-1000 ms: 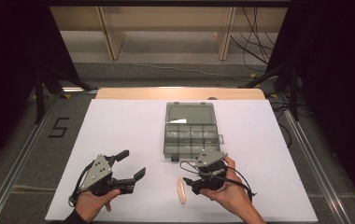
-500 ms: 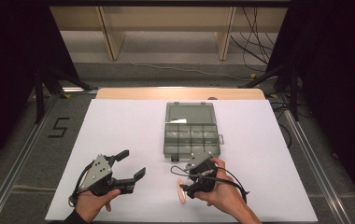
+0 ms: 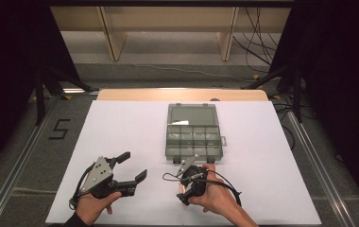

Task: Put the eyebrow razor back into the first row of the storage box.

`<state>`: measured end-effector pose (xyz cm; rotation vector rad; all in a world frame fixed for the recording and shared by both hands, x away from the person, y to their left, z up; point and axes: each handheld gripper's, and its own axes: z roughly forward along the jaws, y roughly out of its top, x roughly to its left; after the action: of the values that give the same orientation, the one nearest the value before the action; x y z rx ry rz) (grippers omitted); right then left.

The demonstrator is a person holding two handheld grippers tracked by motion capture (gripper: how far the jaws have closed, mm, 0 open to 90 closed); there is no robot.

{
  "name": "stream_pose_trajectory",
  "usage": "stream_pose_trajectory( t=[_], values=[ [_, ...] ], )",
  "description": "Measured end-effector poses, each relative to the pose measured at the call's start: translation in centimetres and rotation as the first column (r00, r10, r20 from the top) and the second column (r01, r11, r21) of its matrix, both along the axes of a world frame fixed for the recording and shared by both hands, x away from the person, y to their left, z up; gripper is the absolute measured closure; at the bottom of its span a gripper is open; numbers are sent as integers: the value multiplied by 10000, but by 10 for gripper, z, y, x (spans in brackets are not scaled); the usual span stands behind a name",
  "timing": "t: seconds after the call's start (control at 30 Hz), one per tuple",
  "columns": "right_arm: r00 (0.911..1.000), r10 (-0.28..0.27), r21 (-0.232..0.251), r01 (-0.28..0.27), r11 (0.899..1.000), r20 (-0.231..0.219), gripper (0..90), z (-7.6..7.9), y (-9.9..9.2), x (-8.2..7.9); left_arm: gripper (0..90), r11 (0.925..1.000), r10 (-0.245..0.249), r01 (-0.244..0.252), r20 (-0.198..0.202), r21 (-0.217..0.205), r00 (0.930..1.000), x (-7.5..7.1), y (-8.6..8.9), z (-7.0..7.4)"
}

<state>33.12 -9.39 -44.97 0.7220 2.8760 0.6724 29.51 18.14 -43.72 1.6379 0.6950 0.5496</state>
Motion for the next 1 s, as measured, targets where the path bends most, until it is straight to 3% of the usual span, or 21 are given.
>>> stream_pose_trajectory(
  t=[0.43, 0.77, 0.87, 1.0],
  values=[
    [9972, -73, -646, 25, 9979, -749, 331, -11, 11, 4, 174, 10000, 5, -5, 1, -7, 10000, 0, 0, 0],
    [9958, 17, -885, -98, 9960, -912, 368, -15, 12, 7, 173, 10000, 8, -8, 3, -18, 10000, 0, 0, 0],
    [9974, 73, -1186, -158, 9928, -720, 423, -14, 14, 6, 174, 10000, 10, -10, 6, -20, 10000, 0, 0, 0],
    [9964, 303, -1393, -412, 9894, -795, 451, -13, 14, 8, 173, 10000, 10, -10, 7, -14, 10000, 0, 0, 0]
  ],
)
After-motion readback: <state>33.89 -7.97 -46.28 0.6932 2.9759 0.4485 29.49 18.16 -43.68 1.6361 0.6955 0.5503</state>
